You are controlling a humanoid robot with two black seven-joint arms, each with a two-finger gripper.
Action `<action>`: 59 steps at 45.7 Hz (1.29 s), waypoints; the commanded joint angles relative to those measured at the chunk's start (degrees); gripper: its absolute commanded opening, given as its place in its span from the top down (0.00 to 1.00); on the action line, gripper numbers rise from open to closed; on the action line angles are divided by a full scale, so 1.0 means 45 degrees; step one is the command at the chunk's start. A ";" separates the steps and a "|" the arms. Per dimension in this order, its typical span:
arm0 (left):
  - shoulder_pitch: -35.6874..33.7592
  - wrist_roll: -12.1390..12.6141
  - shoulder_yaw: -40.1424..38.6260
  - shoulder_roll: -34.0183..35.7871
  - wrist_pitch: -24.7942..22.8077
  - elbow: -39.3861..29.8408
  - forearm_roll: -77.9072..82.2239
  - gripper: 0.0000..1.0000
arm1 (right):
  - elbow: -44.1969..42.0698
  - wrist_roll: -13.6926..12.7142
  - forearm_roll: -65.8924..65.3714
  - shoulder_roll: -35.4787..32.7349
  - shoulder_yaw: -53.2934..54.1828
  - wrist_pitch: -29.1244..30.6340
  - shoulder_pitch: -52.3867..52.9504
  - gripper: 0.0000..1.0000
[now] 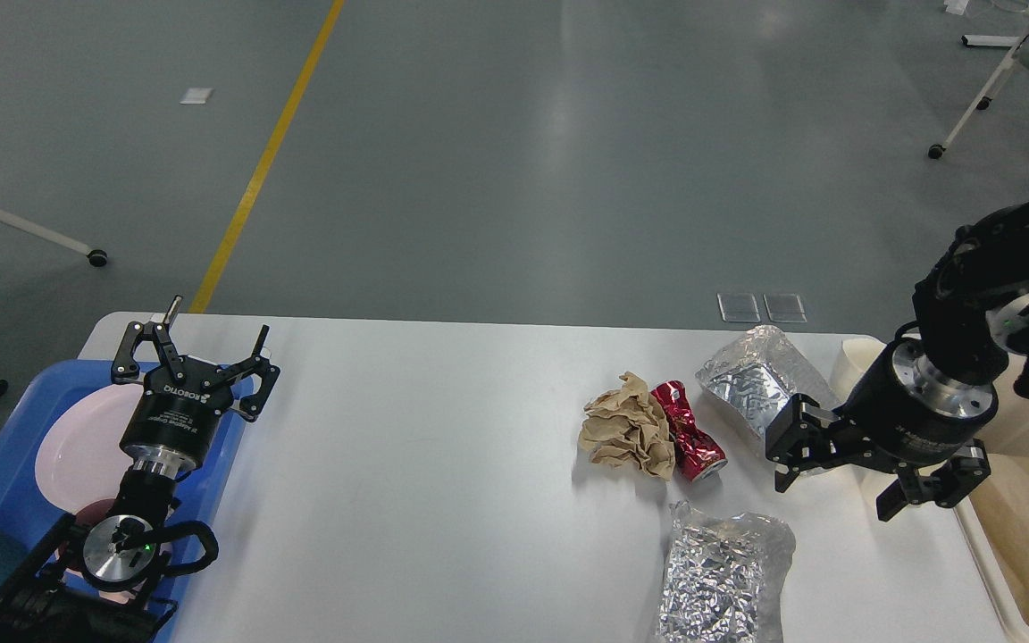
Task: Tidy desktop
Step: 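Lower the right gripper onto the crumpled silver foil and grasp it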
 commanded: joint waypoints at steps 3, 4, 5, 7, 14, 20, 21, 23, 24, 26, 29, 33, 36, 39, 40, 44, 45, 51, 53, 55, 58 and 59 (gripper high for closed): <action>0.0019 -0.0001 0.0000 -0.0003 0.0000 0.0000 0.0000 0.04 | -0.0030 -0.0016 -0.0857 -0.0033 0.0471 -0.1869 -0.2149 0.08; 0.0000 -0.0001 0.0000 -0.0003 0.0000 0.0000 0.0000 0.03 | -0.0030 -0.0016 -0.0916 -0.0053 0.0510 -0.2220 -0.2364 0.08; -0.0001 -0.0001 0.0000 -0.0003 0.0000 0.0000 0.0000 0.04 | -0.0030 -0.0016 -0.0917 -0.0053 0.0511 -0.2591 -0.2579 0.08; 0.0000 -0.0001 0.0000 -0.0003 0.0000 0.0000 0.0000 0.04 | -0.0049 -0.0016 -0.0936 0.0044 0.0511 -0.3275 -0.3086 0.08; 0.0019 -0.0001 0.0000 -0.0003 0.0000 0.0000 0.0000 0.03 | -0.0419 0.0004 -0.1073 0.0396 0.1369 -0.5776 -0.5586 0.08; -0.0001 -0.0001 0.0000 -0.0003 0.0000 0.0000 0.0000 0.04 | -0.1746 -0.0016 -0.1054 0.1001 0.1838 -0.6091 -0.7227 0.07; 0.0019 -0.0001 0.0000 -0.0003 0.0000 0.0000 0.0000 0.04 | -0.1961 -0.0016 -0.1054 0.1079 0.1935 -0.6149 -0.7520 0.07; -0.0001 -0.0001 0.0000 -0.0003 0.0000 0.0000 0.0001 0.03 | -0.2294 -0.0016 -0.1054 0.1236 0.2150 -0.6246 -0.8048 0.07; -0.0001 -0.0001 0.0000 -0.0003 0.0000 0.0000 0.0000 0.03 | -0.2450 -0.0016 -0.1015 0.1275 0.2267 -0.6305 -0.8282 0.07; 0.0019 -0.0001 0.0000 -0.0003 0.0000 0.0000 0.0000 0.04 | -0.2704 -0.0016 -0.0917 0.1276 0.2424 -0.6441 -0.8557 0.07; 0.0000 -0.0001 0.0000 -0.0003 0.0000 0.0000 0.0000 0.03 | -0.2861 -0.0016 -0.0897 0.1295 0.2464 -0.6676 -0.8772 0.09; -0.0001 -0.0001 0.0000 -0.0003 -0.0019 0.0000 0.0001 0.04 | -0.3173 -0.0016 -0.0897 0.1314 0.2483 -0.7164 -0.9260 0.12; 0.0000 -0.0001 0.0000 -0.0003 0.0000 0.0000 0.0000 0.03 | -0.3466 -0.0016 -0.0878 0.1392 0.2464 -0.7438 -0.9612 0.14; -0.0001 -0.0001 0.0000 -0.0003 0.0000 0.0000 0.0000 0.04 | -0.3604 -0.0016 -0.0878 0.1548 0.2464 -0.7477 -0.9827 0.21; -0.0001 -0.0001 0.0000 -0.0003 0.0000 0.0000 0.0020 0.04 | -0.3623 -0.0016 -0.0878 0.1587 0.2464 -0.7477 -0.9866 0.24; -0.0001 -0.0001 0.0000 -0.0003 -0.0019 0.0000 0.0000 0.04 | -0.3604 -0.0016 -0.0858 0.1627 0.2464 -0.7458 -0.9886 0.50; 0.0019 -0.0001 0.0000 -0.0003 0.0000 0.0000 0.0000 0.04 | -0.3604 -0.0016 -0.0858 0.1627 0.2464 -0.7458 -0.9886 0.57; -0.0001 -0.0001 0.0000 -0.0003 -0.0019 0.0000 0.0000 0.04 | -0.3604 -0.0035 -0.0858 0.1627 0.2464 -0.7497 -0.9886 0.79; -0.0001 -0.0001 0.0000 -0.0003 -0.0019 0.0000 0.0020 0.04 | -0.3604 -0.0055 -0.0858 0.1608 0.2464 -0.7477 -0.9886 0.92; -0.0001 -0.0001 0.0000 -0.0003 0.0000 0.0000 0.0000 0.03 | -0.3604 -0.0055 -0.0839 0.1588 0.2444 -0.7477 -0.9866 1.00; -0.0001 -0.0001 0.0000 -0.0003 0.0000 0.0000 0.0000 0.03 | -0.3604 -0.0035 -0.0819 0.1568 0.2424 -0.7497 -0.9925 1.00; 0.0019 -0.0001 0.0000 -0.0003 -0.0019 0.0000 0.0000 0.04 | -0.3604 -0.0035 -0.0819 0.1588 0.2425 -0.7497 -0.9944 1.00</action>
